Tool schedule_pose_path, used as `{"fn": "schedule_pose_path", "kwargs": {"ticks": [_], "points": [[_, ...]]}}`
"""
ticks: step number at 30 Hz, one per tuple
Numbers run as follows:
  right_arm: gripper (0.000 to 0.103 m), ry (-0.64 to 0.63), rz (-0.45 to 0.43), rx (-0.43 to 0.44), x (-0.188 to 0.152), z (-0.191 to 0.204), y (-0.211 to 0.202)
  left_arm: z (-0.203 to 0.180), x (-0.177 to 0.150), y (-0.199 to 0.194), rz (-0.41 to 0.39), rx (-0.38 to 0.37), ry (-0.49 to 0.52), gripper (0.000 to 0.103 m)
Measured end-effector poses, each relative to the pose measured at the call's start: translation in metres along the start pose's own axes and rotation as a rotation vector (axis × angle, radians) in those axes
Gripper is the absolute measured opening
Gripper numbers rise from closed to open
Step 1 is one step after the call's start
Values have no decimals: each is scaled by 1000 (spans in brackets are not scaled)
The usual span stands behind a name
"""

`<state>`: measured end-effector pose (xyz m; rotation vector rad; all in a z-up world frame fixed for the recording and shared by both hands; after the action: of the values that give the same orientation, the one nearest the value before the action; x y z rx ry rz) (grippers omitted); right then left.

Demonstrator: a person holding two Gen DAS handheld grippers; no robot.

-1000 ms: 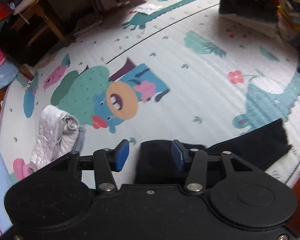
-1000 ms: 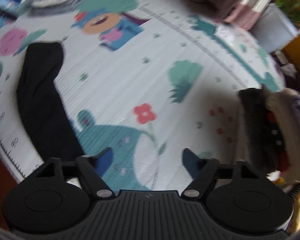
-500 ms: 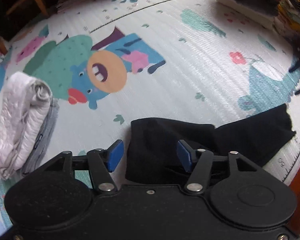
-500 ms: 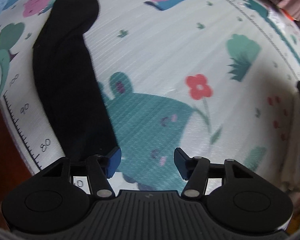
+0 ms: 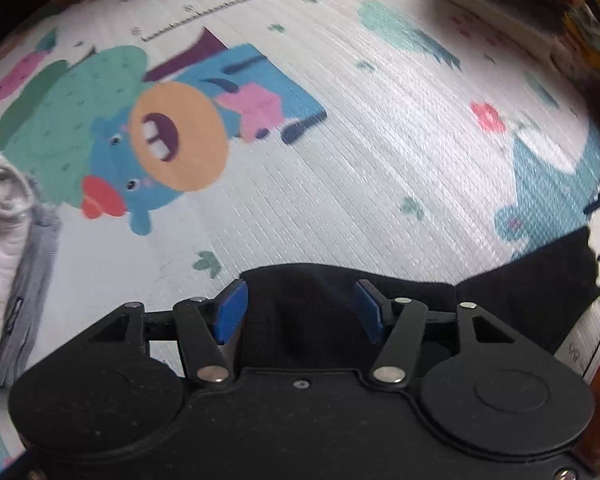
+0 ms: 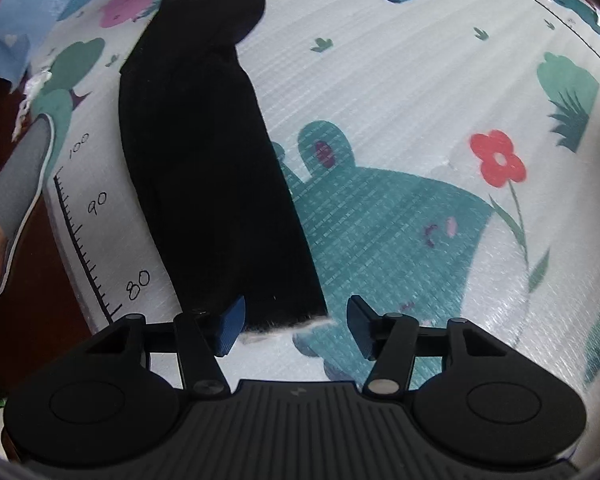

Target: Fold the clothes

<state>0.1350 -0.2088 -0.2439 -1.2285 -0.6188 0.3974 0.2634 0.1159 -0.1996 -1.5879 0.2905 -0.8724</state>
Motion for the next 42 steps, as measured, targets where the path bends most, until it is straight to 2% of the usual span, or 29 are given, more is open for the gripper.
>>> {"fn": "schedule_pose_path", "kwargs": {"ticks": [4,9,15,17,23,25,26,27,28,35,42], "points": [[57,30,-36,39,5,-7,4,16,-7,14,29,2,-37,61],[57,33,-12,57,8,-11,17,32,-12,28,51,-25,-107,64],[32,31,28,61,5,-11,28,40,-15,40,59,-55,-167,64],[13,19,28,61,4,-10,27,41,-17,44,68,-70,-179,64],[8,-18,3,68,3,-12,19,37,-23,59,104,-70,-205,64],[8,-23,-8,73,3,-12,15,35,-23,62,109,-88,-211,58],[6,-25,-18,72,3,-12,12,34,-23,62,104,-89,-208,45],[6,-25,-25,74,3,-12,10,33,-21,61,98,-86,-196,27],[6,-26,-33,73,3,-13,8,32,-20,59,95,-89,-181,23],[6,-1,-96,27,-1,-33,-17,26,-10,27,-32,-138,-94,20],[5,51,-178,-86,-3,-70,-44,26,3,7,-147,-107,-103,20]]}}
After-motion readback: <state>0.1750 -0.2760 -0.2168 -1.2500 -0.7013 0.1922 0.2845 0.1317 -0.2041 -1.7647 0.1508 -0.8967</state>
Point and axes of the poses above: each gripper's, at about its wrist camera, not at the fingertips, and y roughly the way its jaws point, z to its left, x to its top, the point moved 2 cm from there along y, roughly the way its jaws point, and after that the axes turned 9 degrees about y, right-handed, at the moved point
